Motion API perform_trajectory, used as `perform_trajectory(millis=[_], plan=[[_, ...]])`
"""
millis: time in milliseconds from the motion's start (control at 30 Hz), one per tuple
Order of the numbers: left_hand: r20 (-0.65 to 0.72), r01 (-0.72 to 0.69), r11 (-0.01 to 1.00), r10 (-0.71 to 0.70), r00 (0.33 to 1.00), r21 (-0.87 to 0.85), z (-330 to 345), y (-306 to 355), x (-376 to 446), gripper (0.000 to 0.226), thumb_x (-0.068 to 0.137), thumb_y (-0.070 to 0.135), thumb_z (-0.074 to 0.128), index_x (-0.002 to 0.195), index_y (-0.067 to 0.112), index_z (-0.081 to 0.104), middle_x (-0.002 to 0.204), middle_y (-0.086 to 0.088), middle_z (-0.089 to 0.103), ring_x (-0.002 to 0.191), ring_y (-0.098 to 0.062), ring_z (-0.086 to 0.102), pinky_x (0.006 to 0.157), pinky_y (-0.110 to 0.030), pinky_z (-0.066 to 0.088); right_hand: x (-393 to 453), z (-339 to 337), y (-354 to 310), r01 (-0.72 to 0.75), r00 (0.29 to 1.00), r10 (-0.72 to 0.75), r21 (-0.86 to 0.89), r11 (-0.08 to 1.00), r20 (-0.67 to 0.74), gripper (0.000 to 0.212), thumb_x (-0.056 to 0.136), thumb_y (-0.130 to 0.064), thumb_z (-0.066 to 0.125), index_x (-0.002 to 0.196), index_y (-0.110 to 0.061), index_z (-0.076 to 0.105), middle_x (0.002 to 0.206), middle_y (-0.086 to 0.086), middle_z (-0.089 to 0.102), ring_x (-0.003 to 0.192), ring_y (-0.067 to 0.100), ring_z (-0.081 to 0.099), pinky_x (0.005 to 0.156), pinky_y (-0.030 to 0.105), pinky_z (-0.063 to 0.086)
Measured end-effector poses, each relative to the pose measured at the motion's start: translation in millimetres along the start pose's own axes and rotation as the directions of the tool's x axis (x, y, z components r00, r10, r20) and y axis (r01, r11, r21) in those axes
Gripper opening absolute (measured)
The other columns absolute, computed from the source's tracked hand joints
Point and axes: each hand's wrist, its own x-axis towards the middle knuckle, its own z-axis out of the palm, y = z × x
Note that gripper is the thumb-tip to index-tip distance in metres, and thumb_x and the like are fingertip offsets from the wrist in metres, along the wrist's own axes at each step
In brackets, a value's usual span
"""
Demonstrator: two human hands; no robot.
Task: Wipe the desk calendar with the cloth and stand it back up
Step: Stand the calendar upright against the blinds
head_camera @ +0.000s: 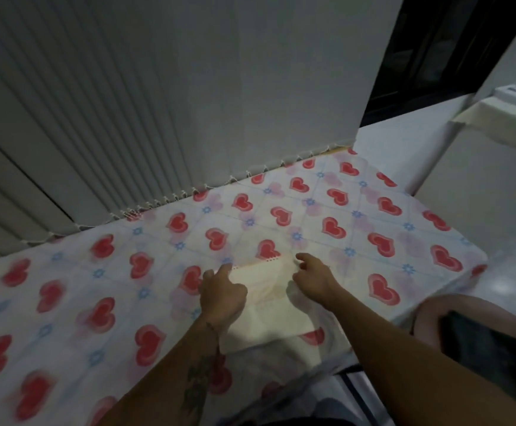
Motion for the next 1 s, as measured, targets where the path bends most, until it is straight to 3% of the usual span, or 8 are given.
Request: perform_trajectory(millis=[167,333,500,567,667,733,867,1000], plan=[[0.016,0.035,0.996,-0.034,0.999,-0.083,-7.2,-6.6,8.3,0.064,0.079,0.014,0.059,0.142,0.015,0.051,0.135,-0.015,0.057,0.123,-0.035,0.053,0.102,-0.045,0.049,15.6,16.1,-6.3,-0.082,0.996,0.081,-0.026,0.996,-0.022,0.058,0.090,-0.015,0.053,0.145,-0.013,0.035,0.147,0.011,0.043,0.130,0.032,0.043,0.107,0.044,0.038],[-0.028,0.079,0.976,-0.087,0.996,-0.205,-8.9,-7.5,21.7,0.053,0.080,0.011,0.062,0.133,0.015,0.060,0.128,-0.011,0.066,0.115,-0.030,0.062,0.088,-0.032,0.053,22.3,24.5,-12.7,-0.124,0.989,0.122,-0.012,0.992,-0.084,0.057,0.089,-0.014,0.050,0.145,-0.013,0.037,0.147,0.011,0.043,0.129,0.031,0.045,0.099,0.035,0.041],[-0.096,0.154,0.936,-0.193,0.977,-0.315,-6.2,0.1,27.7,0.046,0.087,0.017,0.061,0.133,0.022,0.062,0.129,-0.005,0.066,0.111,-0.028,0.063,0.085,-0.038,0.059,22.0,22.3,-16.1,-0.119,0.986,0.125,0.061,0.991,-0.108,0.054,0.089,-0.009,0.050,0.142,-0.012,0.040,0.143,0.010,0.048,0.124,0.031,0.048,0.097,0.037,0.045],[-0.142,0.144,0.916,-0.210,0.967,-0.374,-8.7,2.6,26.9,0.044,0.087,0.019,0.061,0.129,0.027,0.065,0.123,-0.002,0.068,0.101,-0.025,0.066,0.073,-0.036,0.064,20.4,18.4,-19.5,-0.084,0.990,0.095,0.104,0.991,-0.107,0.049,0.090,-0.008,0.050,0.139,-0.012,0.043,0.138,0.009,0.053,0.115,0.028,0.053,0.092,0.038,0.048],[-0.240,0.042,0.891,-0.166,0.956,-0.452,-20.0,6.9,28.4,0.054,0.073,0.020,0.053,0.122,0.034,0.069,0.117,0.004,0.066,0.093,-0.017,0.063,0.054,-0.015,0.055,18.9,13.7,-33.3,0.009,0.992,0.009,0.139,0.990,-0.129,0.053,0.091,-0.008,0.052,0.142,-0.017,0.040,0.138,0.006,0.053,0.114,0.026,0.055,0.093,0.044,0.048],[-0.302,0.005,0.868,-0.178,0.937,-0.497,-34.6,14.6,29.3,0.054,0.067,0.023,0.047,0.113,0.039,0.070,0.114,0.011,0.057,0.094,-0.016,0.060,0.066,-0.023,0.058,18.3,11.6,-48.5,0.115,0.982,-0.091,0.142,0.983,-0.168,0.060,0.089,-0.008,0.055,0.144,-0.022,0.037,0.131,0.000,0.058,0.111,0.024,0.058,0.089,0.044,0.052],[-0.432,-0.136,0.857,-0.108,0.895,-0.496,-63.7,31.0,30.4,0.040,0.081,0.026,0.050,0.114,0.043,0.067,0.109,0.021,0.043,0.106,-0.019,0.062,0.083,-0.042,0.061,20.7,9.2,-84.0,0.323,0.918,-0.281,0.115,0.940,-0.279,0.056,0.085,-0.003,0.057,0.138,-0.021,0.047,0.108,-0.015,0.062,0.083,0.001,0.063,0.061,0.022,0.058],[-0.560,-0.284,0.857,-0.006,0.828,-0.430,-86.2,34.7,37.5,0.036,0.094,0.013,0.059,0.124,0.030,0.067,0.126,0.008,0.049,0.116,-0.017,0.057,0.096,-0.032,0.053,24.9,10.5,-109.4,0.407,0.867,-0.352,0.096,0.908,-0.352,0.057,0.089,-0.006,0.058,0.141,-0.025,0.043,0.095,-0.035,0.052,0.079,-0.001,0.057,0.071,0.018,0.049]])
